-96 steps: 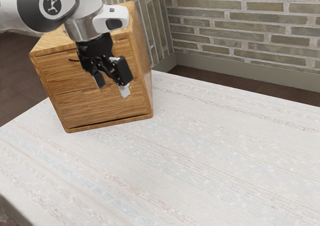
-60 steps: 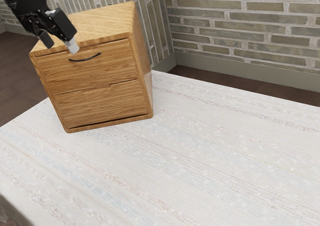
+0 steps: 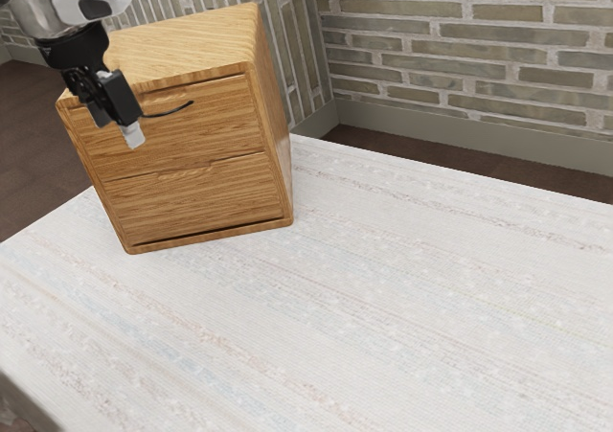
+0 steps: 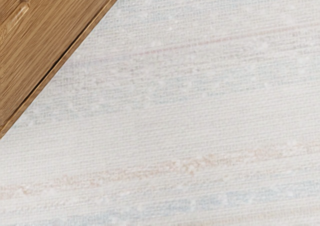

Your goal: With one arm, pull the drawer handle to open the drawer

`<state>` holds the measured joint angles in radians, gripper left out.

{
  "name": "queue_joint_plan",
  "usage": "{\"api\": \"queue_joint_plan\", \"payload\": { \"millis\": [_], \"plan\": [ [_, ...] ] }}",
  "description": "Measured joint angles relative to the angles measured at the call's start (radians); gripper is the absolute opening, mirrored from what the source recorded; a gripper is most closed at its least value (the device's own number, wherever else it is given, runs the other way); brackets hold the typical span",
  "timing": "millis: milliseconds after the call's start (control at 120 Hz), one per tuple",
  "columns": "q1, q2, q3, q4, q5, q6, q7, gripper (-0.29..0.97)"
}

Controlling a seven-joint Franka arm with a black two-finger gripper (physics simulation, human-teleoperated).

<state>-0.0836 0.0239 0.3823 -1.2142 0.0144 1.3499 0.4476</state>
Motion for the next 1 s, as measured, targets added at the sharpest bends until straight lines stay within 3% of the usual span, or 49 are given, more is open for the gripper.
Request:
{"api": "queue_joint_plan", "payload": {
  "millis": [108,258,608,867,1000],
  "plan": [
    [0.010,0.038,0.001,-0.001,0.002,0.057,0.013,0.68],
    [-0.054,0.054,0.033,-0.001,-0.007,0.111,0.073,0.68],
    [-0.028,0.081,0.047,-0.031,-0.022,0.232,0.240,0.68],
    [0.107,0.118,0.079,-0.025,-0.061,0.303,0.329,0.68],
    [0.123,0.131,0.080,-0.021,-0.078,0.335,0.362,0.68]
  ]
}}
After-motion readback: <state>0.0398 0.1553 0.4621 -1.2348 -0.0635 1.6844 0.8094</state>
